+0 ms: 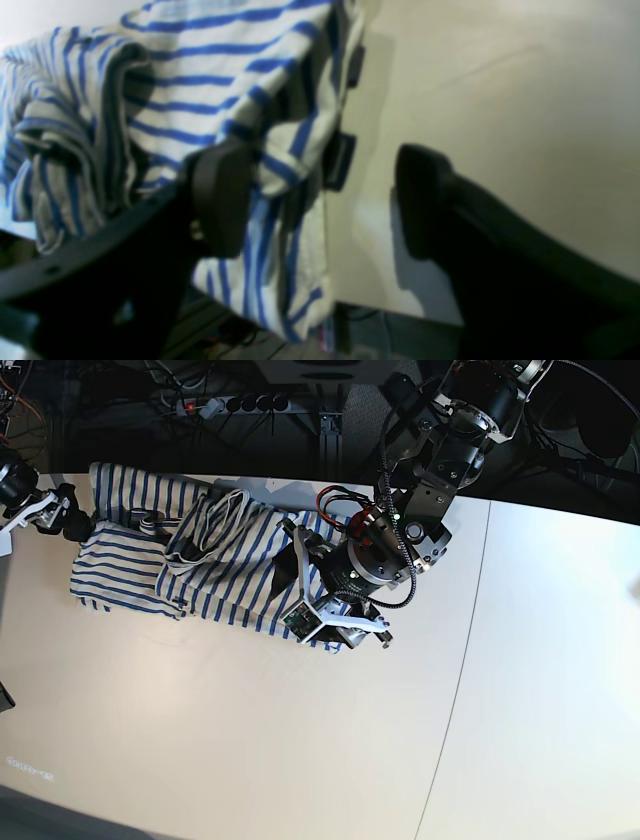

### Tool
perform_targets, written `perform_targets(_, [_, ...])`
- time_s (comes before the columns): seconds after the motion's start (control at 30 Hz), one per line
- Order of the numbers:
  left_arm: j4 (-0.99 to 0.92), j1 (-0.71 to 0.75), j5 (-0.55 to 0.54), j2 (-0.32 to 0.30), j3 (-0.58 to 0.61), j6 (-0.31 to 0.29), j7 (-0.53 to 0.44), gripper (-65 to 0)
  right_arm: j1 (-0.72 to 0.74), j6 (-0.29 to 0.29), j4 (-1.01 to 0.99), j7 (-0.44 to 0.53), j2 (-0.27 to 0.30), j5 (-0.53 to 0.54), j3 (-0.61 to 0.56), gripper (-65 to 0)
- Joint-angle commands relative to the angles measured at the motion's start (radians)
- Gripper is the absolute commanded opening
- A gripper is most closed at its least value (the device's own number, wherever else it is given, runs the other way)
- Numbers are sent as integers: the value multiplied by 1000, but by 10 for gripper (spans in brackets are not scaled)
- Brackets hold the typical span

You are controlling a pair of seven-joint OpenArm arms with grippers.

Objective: Fold the T-shirt properly
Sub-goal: 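Hold the folded end down with the left gripper while right gripper regrips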

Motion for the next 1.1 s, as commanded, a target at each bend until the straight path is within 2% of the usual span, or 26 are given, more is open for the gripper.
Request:
perform_targets(0.0, [21, -14, -5, 5, -1, 7, -18, -229, 2, 71, 13, 10, 24, 31, 8, -203])
perform_targets(0.13, [20, -13, -5, 5, -1, 7, -10, -229, 0, 71, 25, -39, 24, 63, 8, -203])
perform_targets(0.73, [20, -14, -5, 5, -1, 7, 1, -229, -53, 71, 49, -62, 14, 51, 8, -203])
perform_targets(1.07, [20, -14, -6, 5, -1, 7, 0, -229, -11, 71, 49, -54, 14, 44, -19, -203])
